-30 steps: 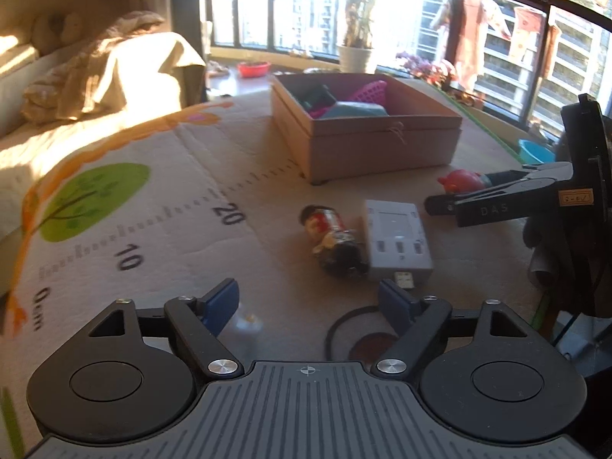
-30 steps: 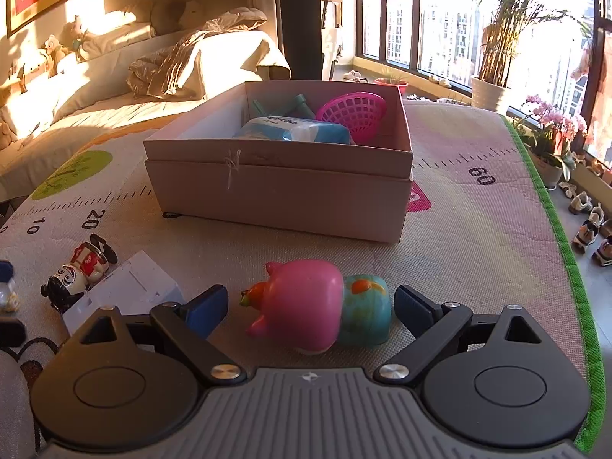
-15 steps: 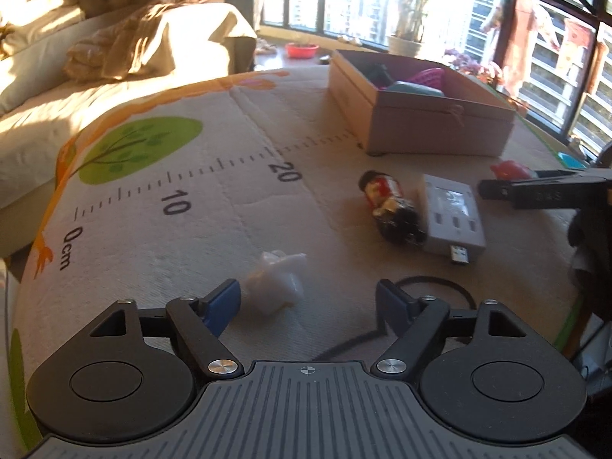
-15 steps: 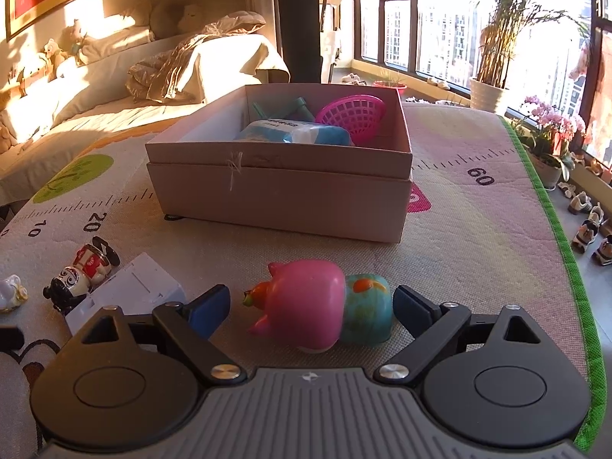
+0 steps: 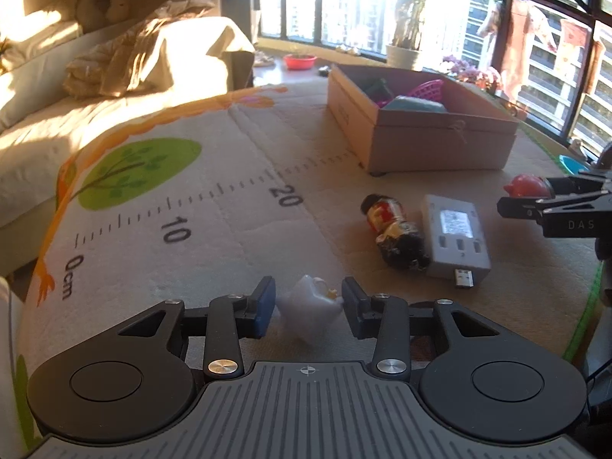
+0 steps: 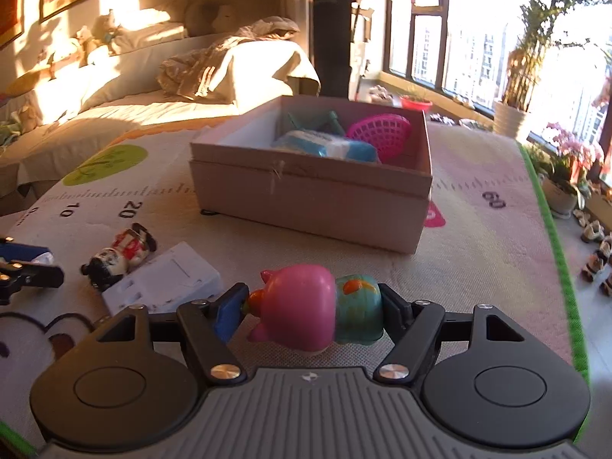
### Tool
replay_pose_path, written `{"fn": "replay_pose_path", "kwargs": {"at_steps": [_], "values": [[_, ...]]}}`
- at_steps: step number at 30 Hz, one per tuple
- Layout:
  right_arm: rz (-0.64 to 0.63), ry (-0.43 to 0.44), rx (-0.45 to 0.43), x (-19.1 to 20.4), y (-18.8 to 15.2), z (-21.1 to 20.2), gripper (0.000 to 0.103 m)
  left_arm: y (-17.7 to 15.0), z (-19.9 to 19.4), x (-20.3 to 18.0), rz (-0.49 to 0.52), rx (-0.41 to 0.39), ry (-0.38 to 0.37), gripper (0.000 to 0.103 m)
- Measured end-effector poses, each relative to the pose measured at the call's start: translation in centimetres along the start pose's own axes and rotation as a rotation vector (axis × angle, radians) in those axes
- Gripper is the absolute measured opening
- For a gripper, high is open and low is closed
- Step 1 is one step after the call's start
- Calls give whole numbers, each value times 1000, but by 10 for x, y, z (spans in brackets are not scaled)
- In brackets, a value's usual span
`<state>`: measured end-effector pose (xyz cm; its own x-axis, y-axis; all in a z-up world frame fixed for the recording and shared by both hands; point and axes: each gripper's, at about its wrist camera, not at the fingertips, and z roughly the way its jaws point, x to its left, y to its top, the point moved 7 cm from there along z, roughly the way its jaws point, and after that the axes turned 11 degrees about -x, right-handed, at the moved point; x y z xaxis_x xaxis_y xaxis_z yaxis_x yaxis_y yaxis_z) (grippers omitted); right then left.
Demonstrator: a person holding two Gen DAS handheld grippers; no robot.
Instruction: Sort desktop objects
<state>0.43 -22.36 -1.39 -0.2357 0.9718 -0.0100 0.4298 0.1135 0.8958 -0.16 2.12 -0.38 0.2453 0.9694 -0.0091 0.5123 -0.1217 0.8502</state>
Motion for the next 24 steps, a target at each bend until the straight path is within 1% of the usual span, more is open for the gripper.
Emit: {"fn": "replay_pose_path", "kwargs": {"at_steps": [3, 8, 11, 14, 17, 19, 20, 21, 23, 24], "values": [[-15, 20, -44, -4, 19, -19, 72, 15, -2, -10, 24, -24, -32, 43], [38, 51, -141, -24, 63, -43, 72, 69, 8, -35, 97, -126, -91, 43], [44, 36, -195, -36, 84, -48, 72, 102, 28, -51, 115, -190, -130, 43], [12, -13, -233, -43, 98, -40, 72, 133, 62, -69, 95, -221, -170, 43], [24, -24, -218, -46, 106, -17, 72, 157, 101, -84, 103, -247, -156, 43], [17, -37, -197, -47, 107, 1, 72, 164, 126, -87, 90, -221, -147, 44], [11, -44, -188, -47, 107, 9, 72, 166, 134, -87, 67, -203, -159, 44], [5, -53, -179, -47, 107, 18, 72, 167, 138, -83, 34, -191, -165, 46], [5, -62, -157, -48, 106, 33, 72, 163, 133, -71, -16, -184, -157, 61], [12, -59, -143, -49, 104, 41, 74, 158, 128, -64, -21, -183, -147, 63]]}}
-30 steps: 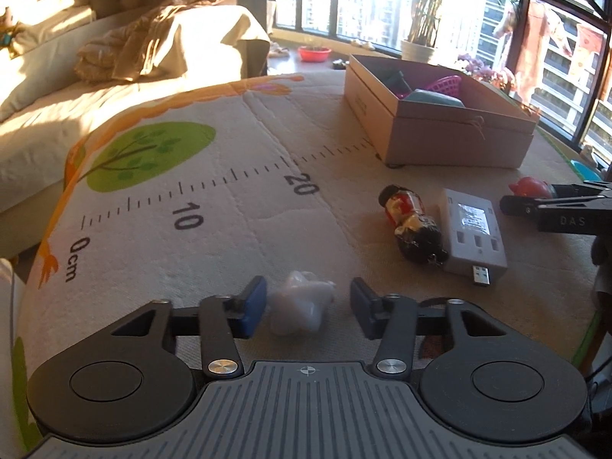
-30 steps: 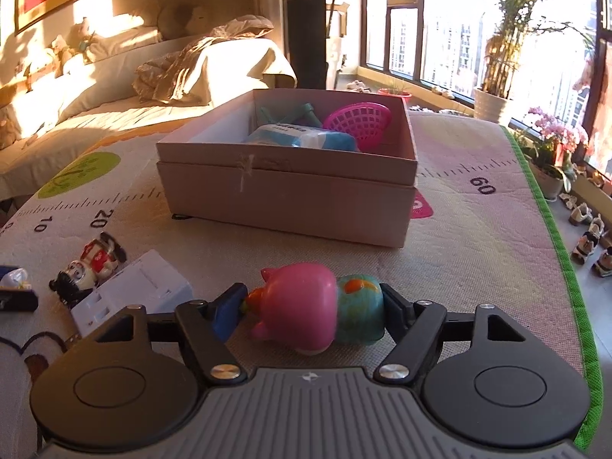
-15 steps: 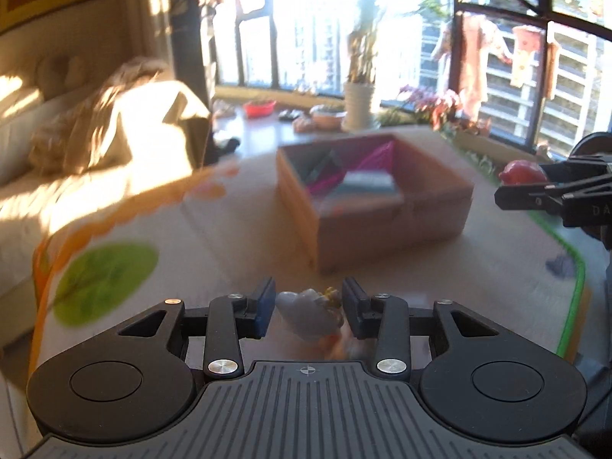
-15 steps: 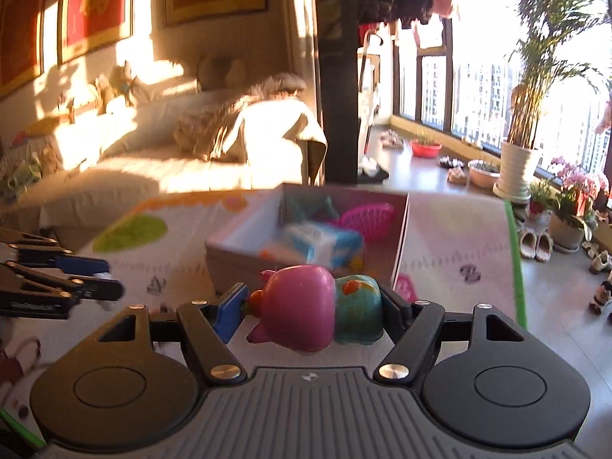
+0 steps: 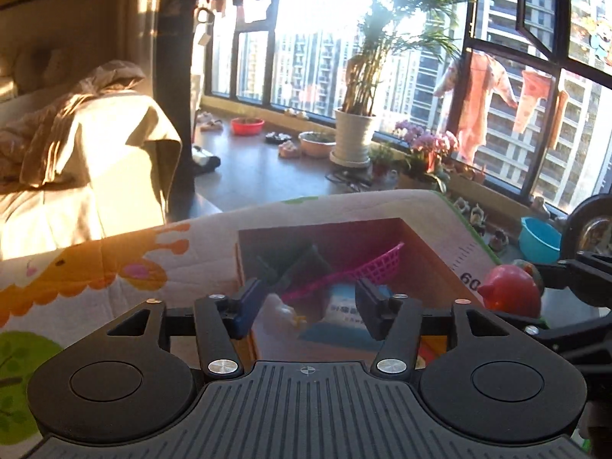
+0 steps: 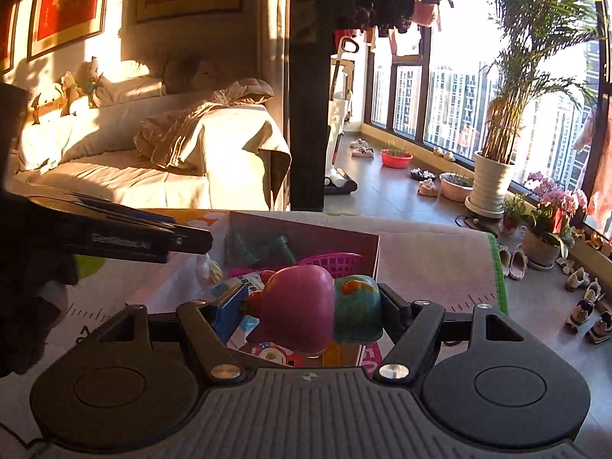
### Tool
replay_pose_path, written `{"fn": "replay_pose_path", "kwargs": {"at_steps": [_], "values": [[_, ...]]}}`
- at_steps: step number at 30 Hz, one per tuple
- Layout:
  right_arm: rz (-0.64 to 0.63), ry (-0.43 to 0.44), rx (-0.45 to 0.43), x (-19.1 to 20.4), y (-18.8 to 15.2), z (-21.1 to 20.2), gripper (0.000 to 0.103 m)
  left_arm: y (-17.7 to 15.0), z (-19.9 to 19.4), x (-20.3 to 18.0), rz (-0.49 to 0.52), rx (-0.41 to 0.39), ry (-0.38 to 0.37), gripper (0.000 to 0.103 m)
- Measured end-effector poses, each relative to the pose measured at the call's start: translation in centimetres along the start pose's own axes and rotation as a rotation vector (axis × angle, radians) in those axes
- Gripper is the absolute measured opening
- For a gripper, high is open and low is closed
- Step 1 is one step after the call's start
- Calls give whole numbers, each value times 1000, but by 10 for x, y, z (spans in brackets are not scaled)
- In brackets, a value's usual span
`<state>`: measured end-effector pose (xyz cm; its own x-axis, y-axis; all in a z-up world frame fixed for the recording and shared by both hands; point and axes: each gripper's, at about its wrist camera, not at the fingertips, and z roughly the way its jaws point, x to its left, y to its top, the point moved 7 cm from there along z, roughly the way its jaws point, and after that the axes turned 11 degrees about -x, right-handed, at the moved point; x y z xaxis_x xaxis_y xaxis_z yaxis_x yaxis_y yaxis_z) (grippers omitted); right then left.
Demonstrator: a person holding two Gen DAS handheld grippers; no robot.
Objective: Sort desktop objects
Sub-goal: 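Drop the white toy into the pink box with the left tool while the right tool drops the pink toy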
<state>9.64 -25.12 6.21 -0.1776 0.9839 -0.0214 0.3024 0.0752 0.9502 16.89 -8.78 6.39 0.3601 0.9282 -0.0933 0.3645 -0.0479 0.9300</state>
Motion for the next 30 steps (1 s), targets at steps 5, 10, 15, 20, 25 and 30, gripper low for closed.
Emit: {"fn": "replay_pose_path", "kwargs": {"at_steps": [5, 10, 15, 20, 25, 30], "values": [[41, -6, 32, -3, -13, 22, 77, -25, -46, 31, 8, 15, 86, 80], [31, -9, 21, 7, -21, 8, 80, -69, -83, 32, 30, 82, 66, 93], [-56, 41, 5, 32, -27, -25, 85, -102, -97, 21, 146, 121, 88, 95], [-25, -48, -9, 17, -17, -23, 85, -112, -100, 27, 96, 146, 90, 97], [87, -198, 74, -21, -21, 23, 51, -112, -100, 27, 88, 147, 93, 97], [75, -187, 143, -17, -38, 53, 42, -116, -102, 29, 72, 152, 81, 97]]}}
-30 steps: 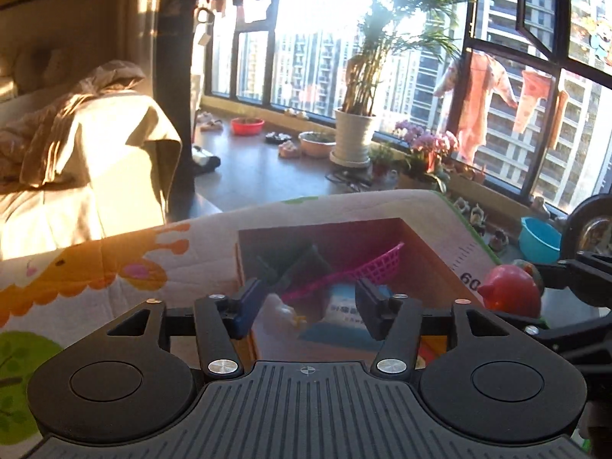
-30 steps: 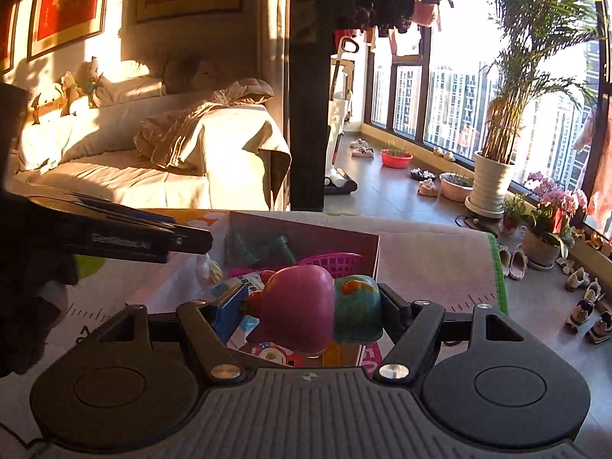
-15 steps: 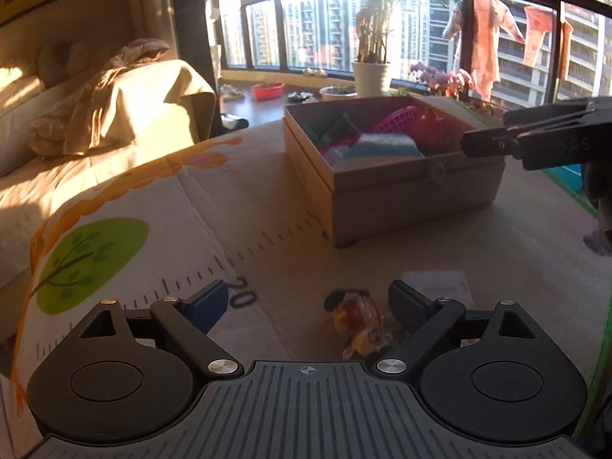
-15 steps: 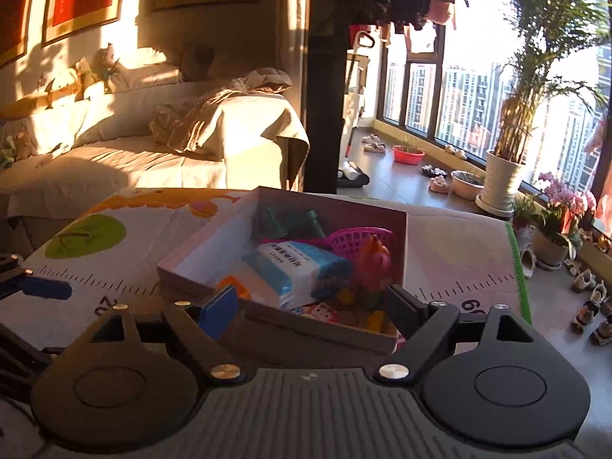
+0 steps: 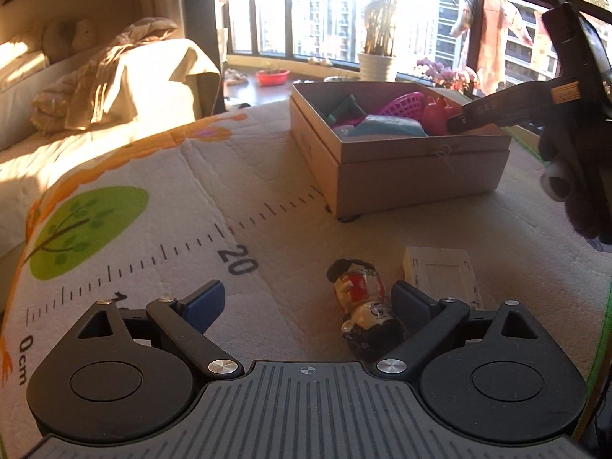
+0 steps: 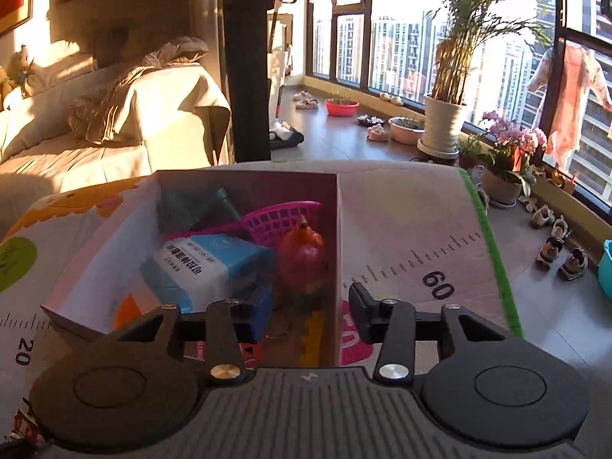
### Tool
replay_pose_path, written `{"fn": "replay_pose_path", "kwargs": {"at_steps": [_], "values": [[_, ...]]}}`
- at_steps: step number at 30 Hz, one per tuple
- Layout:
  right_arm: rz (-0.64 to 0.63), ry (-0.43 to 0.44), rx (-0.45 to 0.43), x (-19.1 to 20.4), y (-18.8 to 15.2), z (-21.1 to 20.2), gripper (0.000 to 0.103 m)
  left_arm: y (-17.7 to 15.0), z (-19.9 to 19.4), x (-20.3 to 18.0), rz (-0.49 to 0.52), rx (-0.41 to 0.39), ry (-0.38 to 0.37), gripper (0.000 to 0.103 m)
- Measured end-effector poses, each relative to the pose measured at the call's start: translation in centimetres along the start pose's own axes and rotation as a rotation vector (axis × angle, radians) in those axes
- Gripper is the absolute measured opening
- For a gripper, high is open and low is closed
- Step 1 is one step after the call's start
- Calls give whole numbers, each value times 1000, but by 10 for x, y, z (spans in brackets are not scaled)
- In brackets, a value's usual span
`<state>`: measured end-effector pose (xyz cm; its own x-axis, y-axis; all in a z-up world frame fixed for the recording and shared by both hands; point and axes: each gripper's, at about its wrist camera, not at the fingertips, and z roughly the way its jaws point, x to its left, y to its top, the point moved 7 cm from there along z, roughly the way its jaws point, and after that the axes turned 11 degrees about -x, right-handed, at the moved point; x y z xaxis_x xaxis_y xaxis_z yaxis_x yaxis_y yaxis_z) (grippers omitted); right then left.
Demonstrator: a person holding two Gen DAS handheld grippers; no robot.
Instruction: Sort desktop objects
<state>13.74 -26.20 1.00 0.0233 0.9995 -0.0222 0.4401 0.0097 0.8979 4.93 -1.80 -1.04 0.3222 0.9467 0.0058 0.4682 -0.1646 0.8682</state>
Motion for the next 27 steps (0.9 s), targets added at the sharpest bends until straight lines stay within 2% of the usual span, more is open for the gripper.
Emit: {"fn": "replay_pose_path", "kwargs": {"at_steps": [3, 12, 15, 17, 22, 25, 27], "values": [[-62, -18, -16, 14, -2, 2, 42, -2, 0, 2, -18, -1, -13, 98], [-102, 147, -58, 80, 2, 5, 41, -5, -2, 6, -47, 6, -18, 99], [-120, 173, -64, 85, 2, 0, 40, -6, -4, 8, -54, 5, -20, 99], [-141, 201, -77, 82, 2, -6, 34, -6, -5, 8, -58, 5, -24, 99], [-172, 138, -81, 57, 3, -5, 34, -6, -6, 5, -62, 7, -27, 99], [-221, 59, -110, 47, 6, 0, 34, -6, -5, 5, -65, 11, -22, 99], [-193, 61, -105, 42, 7, 2, 34, -7, -5, 5, -67, 15, -16, 99]]}}
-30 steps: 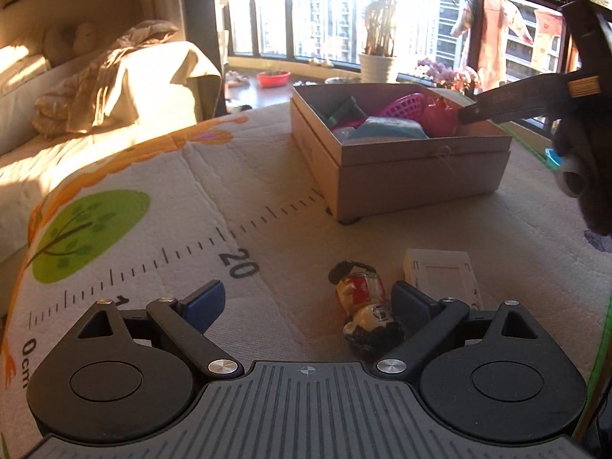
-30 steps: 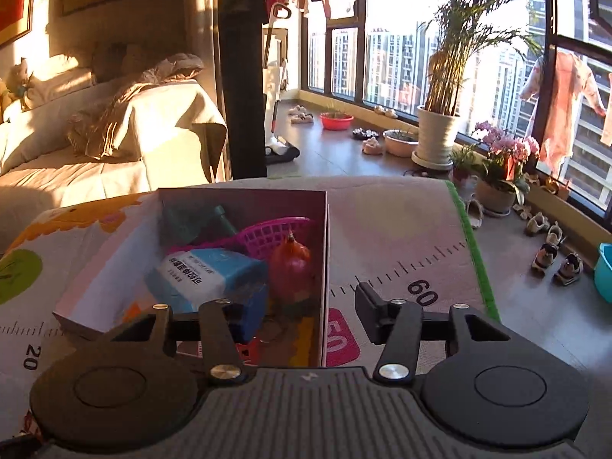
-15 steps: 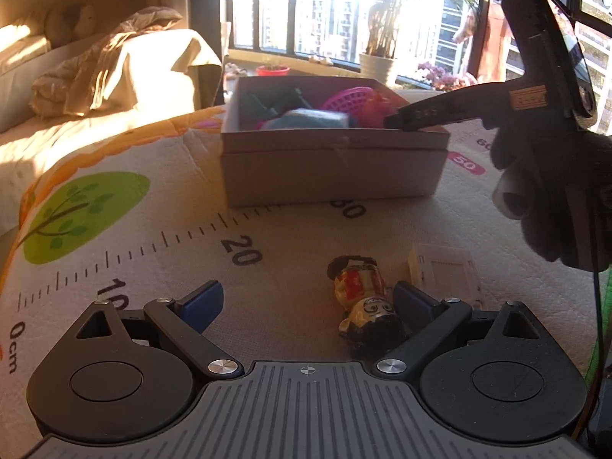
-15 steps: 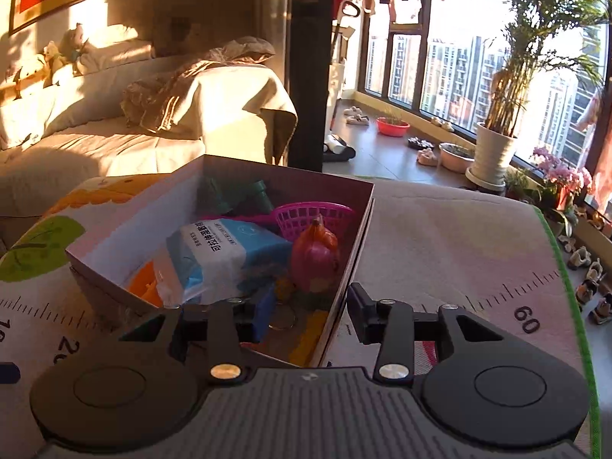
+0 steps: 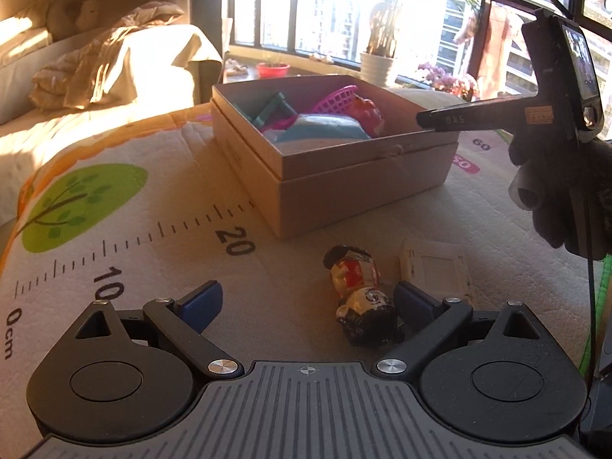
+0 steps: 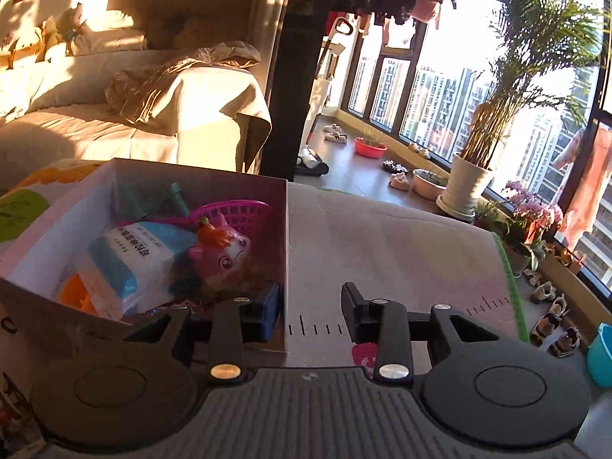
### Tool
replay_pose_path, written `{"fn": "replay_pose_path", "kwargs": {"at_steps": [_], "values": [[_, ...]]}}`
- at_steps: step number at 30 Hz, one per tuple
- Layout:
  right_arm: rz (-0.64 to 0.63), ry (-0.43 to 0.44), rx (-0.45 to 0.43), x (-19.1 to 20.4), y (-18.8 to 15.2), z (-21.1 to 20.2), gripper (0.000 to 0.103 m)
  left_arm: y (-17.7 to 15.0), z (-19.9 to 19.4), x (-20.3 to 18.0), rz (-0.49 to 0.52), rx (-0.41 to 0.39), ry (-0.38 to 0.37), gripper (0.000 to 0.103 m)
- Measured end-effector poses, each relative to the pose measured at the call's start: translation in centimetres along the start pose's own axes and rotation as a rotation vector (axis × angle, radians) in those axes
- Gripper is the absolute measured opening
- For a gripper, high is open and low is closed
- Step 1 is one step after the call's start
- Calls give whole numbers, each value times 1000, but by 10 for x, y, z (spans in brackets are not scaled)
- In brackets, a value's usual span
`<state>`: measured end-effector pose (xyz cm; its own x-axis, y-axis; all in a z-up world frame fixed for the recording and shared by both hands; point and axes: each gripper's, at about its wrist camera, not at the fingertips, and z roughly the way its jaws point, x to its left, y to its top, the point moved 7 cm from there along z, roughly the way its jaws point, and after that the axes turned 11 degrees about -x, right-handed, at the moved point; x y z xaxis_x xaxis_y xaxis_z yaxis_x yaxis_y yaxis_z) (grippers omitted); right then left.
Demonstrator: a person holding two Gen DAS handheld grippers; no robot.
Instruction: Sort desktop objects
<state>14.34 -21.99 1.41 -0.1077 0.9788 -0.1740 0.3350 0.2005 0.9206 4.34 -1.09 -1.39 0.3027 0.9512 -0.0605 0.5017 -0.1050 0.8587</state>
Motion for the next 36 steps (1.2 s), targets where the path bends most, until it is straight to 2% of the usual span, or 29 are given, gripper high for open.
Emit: {"fn": "replay_pose_path", "kwargs": {"at_steps": [2, 7, 9, 13, 17, 21, 26, 30, 32, 34, 36], "values": [[53, 16, 15, -5, 0, -3, 34, -1, 0, 1, -2, 4, 5, 99], [105, 68, -27, -7, -1, -42, 35, -2, 0, 2, 1, 8, 15, 100], [103, 101, -39, -5, -3, -60, 42, -2, 0, 2, 0, 9, 16, 100], [102, 177, -18, 8, -11, -80, 44, -1, 1, 4, 2, 10, 37, 101], [115, 280, 21, 38, -13, -72, 44, -2, -3, 8, -10, 10, 56, 101], [94, 356, 22, 75, -5, -61, 46, -3, -11, 14, -27, 3, 68, 101], [74, 401, 4, 107, 9, -49, 46, -4, -16, 23, -51, 1, 79, 101], [62, 397, 15, 108, 8, -47, 47, -5, -16, 22, -51, 2, 71, 101], [50, 405, 29, 100, 3, -54, 58, -6, -15, 21, -50, 3, 69, 101], [35, 419, 39, 90, -8, -69, 89, -6, -14, 22, -48, 1, 80, 101], [-6, 443, 41, 84, -24, -89, 98, -6, -13, 25, -50, 0, 96, 101]]}}
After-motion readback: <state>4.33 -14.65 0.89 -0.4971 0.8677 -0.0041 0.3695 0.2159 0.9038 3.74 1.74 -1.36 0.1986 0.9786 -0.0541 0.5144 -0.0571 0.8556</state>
